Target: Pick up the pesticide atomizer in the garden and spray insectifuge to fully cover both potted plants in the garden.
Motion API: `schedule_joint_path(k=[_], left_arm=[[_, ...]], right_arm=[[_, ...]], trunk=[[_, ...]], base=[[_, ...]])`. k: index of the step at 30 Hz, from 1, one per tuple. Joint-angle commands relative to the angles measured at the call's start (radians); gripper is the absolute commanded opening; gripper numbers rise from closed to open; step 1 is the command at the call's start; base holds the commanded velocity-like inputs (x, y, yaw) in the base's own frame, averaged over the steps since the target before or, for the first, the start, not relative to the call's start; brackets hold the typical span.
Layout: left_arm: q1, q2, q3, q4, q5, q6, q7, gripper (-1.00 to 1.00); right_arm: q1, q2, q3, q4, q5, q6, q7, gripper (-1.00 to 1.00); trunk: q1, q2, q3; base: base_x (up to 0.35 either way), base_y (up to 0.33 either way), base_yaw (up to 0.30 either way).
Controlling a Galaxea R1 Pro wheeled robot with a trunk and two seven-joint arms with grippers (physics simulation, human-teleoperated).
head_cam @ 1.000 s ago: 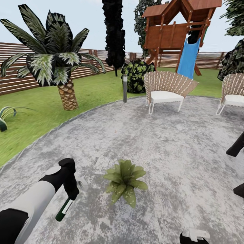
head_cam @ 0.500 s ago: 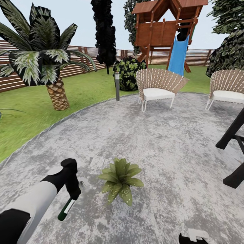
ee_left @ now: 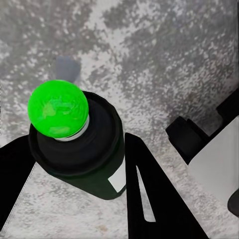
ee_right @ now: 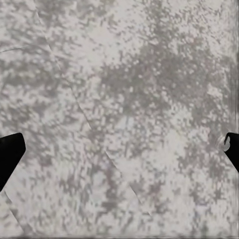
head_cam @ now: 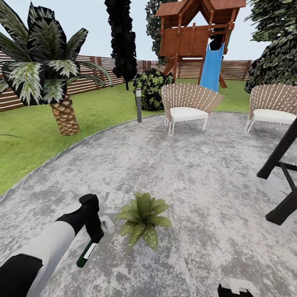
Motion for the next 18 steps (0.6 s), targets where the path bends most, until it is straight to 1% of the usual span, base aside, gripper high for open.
schedule_joint_path(k=[1, 6, 11, 14, 16, 17, 18], left_arm=[[0.000, 0.001, -0.005, -0.003, -0.003, 0.011, -0.008, -1.00], [0.000, 0.000, -0.005, -0.008, -0.003, 0.011, -0.008, -1.00], [0.000, 0.007, -0.003, -0.003, -0.005, 0.011, -0.008, -1.00], [0.000, 0.007, -0.003, 0.000, -0.005, 0.011, -0.008, -1.00], [0.011, 0.009, -0.003, -0.001, -0.005, 0.011, -0.008, -1.00], [0.020, 0.012, -0.003, -0.002, -0.005, 0.011, -0.004, -1.00], [0.031, 0.014, -0.003, -0.001, -0.005, 0.011, 0.021, -1.00]], right_arm=[[-0.001, 0.000, -0.008, 0.002, 0.010, -0.003, -0.004, 1.00], [-0.001, 0.000, -0.008, 0.003, 0.010, -0.003, -0.004, 1.00], [-0.001, 0.000, -0.008, 0.003, 0.010, -0.003, -0.004, 1.00], [-0.001, 0.000, -0.008, 0.002, 0.010, -0.003, -0.004, 1.00], [-0.001, 0.000, -0.008, 0.002, 0.010, -0.003, -0.004, 1.00], [-0.001, 0.000, -0.008, 0.002, 0.010, -0.003, -0.004, 1.00], [-0.001, 0.000, -0.008, 0.002, 0.010, -0.003, -0.004, 1.00]], trunk=[[0.000, 0.000, -0.001], [0.000, 0.000, -0.001], [0.000, 0.000, -0.001], [0.000, 0.000, -0.001], [0.000, 0.000, -0.001], [0.000, 0.000, -0.001], [0.000, 0.000, -0.001]], base=[[0.000, 0.000, -0.269], [0.000, 0.000, -0.277], [0.004, 0.012, -0.279], [0.123, 0.239, -0.279], [0.208, 0.259, -0.279], [0.233, 0.251, -0.280], [0.239, 0.249, -0.280]])
